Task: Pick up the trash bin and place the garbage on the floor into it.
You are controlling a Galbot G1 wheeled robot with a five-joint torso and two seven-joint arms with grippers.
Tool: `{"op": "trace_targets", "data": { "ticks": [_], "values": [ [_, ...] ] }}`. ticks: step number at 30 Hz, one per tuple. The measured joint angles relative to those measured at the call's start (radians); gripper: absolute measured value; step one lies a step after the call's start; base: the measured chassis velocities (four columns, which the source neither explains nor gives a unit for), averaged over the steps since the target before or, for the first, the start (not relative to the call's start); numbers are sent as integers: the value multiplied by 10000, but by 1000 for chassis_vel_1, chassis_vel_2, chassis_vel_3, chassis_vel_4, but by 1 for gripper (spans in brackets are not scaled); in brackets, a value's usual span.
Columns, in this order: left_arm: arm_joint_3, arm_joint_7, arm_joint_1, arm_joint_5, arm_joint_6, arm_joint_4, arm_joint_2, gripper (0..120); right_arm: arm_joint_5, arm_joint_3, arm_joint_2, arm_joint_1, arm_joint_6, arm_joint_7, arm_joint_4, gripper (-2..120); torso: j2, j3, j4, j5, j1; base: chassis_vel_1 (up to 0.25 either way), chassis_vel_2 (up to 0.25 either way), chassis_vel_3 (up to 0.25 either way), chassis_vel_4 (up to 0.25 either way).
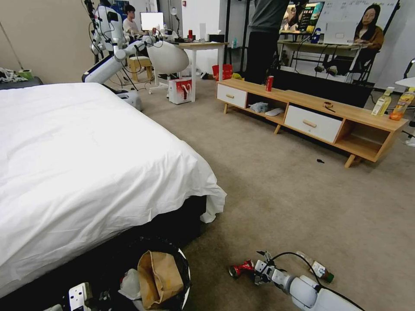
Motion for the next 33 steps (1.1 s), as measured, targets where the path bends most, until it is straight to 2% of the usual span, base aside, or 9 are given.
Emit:
{"op": "trace_targets", "data": {
  "ticks": [7,18,26,31,33],
  "values": [
    [2,0,-8,-3,-1,-38,0,1,-20,-256,217,163,68,37,-8,100,0,0,0,1,0,0,0,0,0],
    [-63,1,-5,-32,-13,-49,0,1,-59,-697,1056,472,389,26,-723,100,0,0,1,0,0,0,0,0,0],
    [-71,0,-84,-47,-18,35,0,1,-34,-772,1223,454,452,-31,-870,100,0,-1,-1,0,0,0,0,0,0],
    [-47,-5,-116,-43,-19,91,0,1,6,-779,1334,390,516,-24,-942,90,2,-2,-3,-3,-1,0,0,0,0],
    [-46,-7,-138,-38,-20,105,0,1,30,-778,1292,340,528,-31,-861,80,3,-1,1,3,-1,0,0,0,0]
  ]
}}
